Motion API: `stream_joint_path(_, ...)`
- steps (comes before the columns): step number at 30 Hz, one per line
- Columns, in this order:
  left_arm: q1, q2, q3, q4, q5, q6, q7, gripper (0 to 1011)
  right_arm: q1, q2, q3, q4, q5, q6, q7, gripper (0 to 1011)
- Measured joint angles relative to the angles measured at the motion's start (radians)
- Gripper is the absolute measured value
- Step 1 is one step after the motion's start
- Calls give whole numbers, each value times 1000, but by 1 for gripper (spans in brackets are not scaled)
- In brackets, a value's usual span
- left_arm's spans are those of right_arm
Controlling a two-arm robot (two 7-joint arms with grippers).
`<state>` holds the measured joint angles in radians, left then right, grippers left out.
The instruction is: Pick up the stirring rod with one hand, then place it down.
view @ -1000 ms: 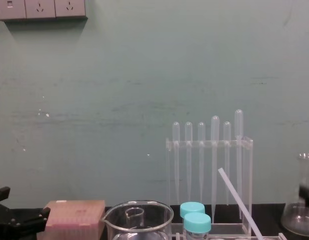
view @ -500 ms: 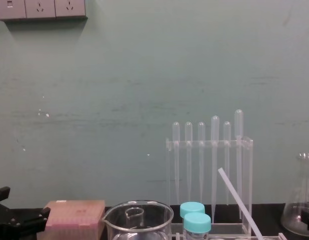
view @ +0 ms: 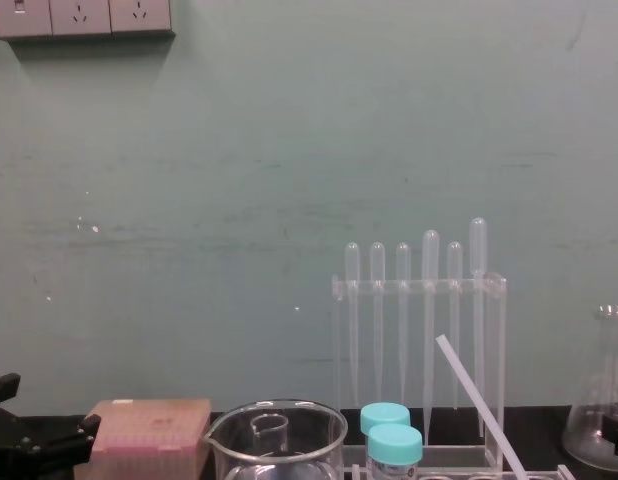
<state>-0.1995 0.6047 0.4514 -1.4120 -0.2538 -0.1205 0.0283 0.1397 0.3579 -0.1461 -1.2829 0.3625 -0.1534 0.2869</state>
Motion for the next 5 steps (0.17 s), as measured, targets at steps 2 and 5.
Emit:
stream_joint_path(2, 0, 0, 0, 0, 0, 0, 0, 1000, 0, 0, 0, 0, 0, 0, 0, 1000)
stream_joint_path(5, 0, 0, 0, 0, 0, 0, 0, 1000, 0, 0, 0, -1, 1, -1, 0, 1000)
